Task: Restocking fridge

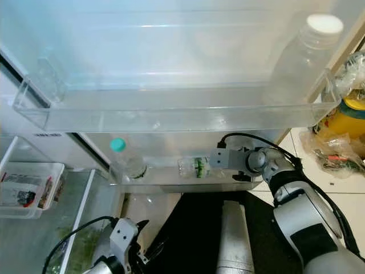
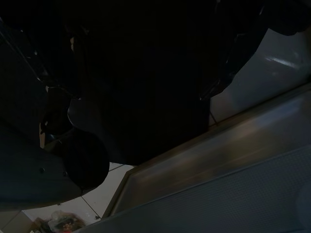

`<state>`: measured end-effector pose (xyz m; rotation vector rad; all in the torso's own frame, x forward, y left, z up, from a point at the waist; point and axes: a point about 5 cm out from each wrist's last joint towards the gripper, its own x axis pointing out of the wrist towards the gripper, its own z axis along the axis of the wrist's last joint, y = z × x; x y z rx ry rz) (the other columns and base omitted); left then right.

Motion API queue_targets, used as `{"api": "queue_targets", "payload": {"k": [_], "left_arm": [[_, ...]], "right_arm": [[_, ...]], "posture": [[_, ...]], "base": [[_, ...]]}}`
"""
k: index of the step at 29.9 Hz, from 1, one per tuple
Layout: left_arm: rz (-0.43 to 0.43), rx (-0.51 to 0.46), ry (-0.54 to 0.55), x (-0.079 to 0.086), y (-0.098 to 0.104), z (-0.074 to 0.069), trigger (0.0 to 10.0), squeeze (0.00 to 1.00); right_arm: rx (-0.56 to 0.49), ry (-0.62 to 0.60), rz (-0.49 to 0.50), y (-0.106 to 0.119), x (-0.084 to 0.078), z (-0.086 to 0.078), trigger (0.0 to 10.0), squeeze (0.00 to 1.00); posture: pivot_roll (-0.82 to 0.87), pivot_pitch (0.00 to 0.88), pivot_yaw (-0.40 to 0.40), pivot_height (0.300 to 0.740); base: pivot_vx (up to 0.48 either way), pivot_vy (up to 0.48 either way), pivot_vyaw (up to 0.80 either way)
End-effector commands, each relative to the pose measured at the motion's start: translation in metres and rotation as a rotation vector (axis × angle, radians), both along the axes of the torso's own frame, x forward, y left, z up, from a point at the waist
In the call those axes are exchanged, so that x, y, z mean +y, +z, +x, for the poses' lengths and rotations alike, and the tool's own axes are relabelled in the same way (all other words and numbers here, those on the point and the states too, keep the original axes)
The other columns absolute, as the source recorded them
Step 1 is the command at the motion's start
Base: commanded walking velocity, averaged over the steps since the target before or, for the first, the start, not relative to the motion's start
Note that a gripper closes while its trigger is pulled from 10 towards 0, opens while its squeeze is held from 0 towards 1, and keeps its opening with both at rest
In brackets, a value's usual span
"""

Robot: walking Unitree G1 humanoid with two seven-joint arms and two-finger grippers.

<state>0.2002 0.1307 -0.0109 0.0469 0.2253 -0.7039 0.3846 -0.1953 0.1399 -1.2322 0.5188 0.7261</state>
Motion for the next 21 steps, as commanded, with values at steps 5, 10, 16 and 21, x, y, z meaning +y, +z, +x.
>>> {"api": "queue_targets", "payload": {"k": [5, 10, 16, 21], "left_arm": [[0.043, 0.213, 0.025, 0.0121, -0.0326, -0.0373, 10.0, 0.00], [0.043, 0.214, 0.025, 0.0122, -0.0325, -0.0382, 10.0, 0.00], [0.046, 0.216, 0.024, 0.0130, -0.0328, -0.0395, 10.0, 0.00], [0.045, 0.216, 0.023, 0.0128, -0.0324, -0.0396, 10.0, 0.00]], "right_arm": [[0.053, 0.005, 0.006, -0.0225, 0.0034, -0.0094, 10.0, 0.00], [0.040, 0.015, 0.005, -0.0241, 0.0062, -0.0095, 10.0, 0.00], [0.045, 0.027, 0.007, -0.0244, 0.0082, -0.0097, 10.0, 0.00], [0.050, 0.032, 0.012, -0.0241, 0.0084, -0.0099, 10.0, 0.00]], "posture": [[0.05, 0.435, 0.024, 0.453], [0.05, 0.437, 0.027, 0.453], [0.05, 0.440, 0.026, 0.453], [0.05, 0.442, 0.027, 0.453]], "base": [[0.000, 0.000, 0.00], [0.000, 0.000, 0.00], [0.000, 0.000, 0.00], [0.000, 0.000, 0.00]]}}
